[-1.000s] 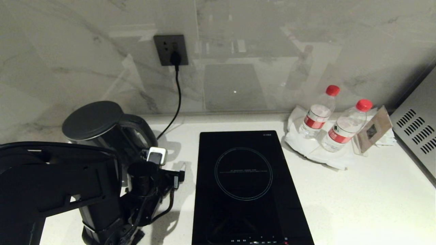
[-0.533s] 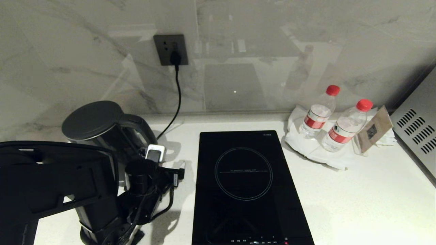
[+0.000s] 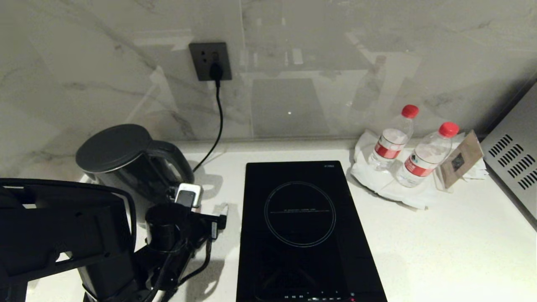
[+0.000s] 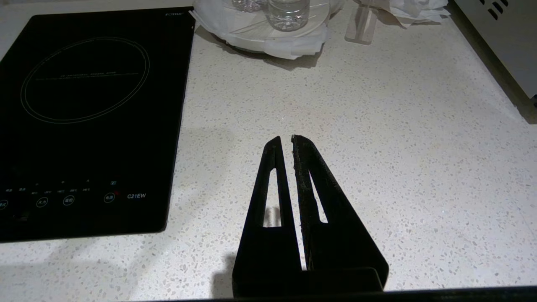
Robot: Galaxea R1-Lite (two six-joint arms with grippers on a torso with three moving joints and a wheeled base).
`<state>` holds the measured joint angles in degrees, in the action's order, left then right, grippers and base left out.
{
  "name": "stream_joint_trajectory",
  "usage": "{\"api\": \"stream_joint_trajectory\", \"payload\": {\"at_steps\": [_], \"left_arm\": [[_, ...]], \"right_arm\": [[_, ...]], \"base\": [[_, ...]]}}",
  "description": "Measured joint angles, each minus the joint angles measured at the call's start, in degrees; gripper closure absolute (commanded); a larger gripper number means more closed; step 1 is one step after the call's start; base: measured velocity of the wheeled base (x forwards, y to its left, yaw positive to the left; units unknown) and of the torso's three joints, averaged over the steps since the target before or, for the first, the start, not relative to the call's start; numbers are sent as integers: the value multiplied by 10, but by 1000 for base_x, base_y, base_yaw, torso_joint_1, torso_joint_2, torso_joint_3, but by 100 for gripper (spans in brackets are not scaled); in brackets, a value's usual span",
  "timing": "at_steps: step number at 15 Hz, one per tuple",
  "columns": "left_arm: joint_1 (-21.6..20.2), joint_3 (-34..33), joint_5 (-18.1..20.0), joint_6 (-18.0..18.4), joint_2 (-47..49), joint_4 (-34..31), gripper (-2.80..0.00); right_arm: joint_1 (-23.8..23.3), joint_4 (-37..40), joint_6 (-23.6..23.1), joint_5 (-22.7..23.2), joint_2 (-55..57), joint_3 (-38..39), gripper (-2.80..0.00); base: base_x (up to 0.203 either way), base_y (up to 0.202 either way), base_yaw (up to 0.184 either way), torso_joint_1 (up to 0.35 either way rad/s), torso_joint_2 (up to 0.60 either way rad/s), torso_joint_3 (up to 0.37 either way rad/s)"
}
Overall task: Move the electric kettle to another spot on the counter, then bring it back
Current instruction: Finish boiling water
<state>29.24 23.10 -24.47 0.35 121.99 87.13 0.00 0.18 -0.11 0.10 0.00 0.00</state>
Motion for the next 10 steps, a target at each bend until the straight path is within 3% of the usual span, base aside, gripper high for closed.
{"api": "stream_joint_trajectory", "payload": {"at_steps": [5,10], "left_arm": [[13,-48,2,-11,2,0,-280],[21,-33,0,-18,32,0,-280]], "right_arm": [[0,0,0,0,0,0,0],[0,0,-1,0,0,0,0]], "base": [[0,0,0,0,0,0],[0,0,0,0,0,0]]}}
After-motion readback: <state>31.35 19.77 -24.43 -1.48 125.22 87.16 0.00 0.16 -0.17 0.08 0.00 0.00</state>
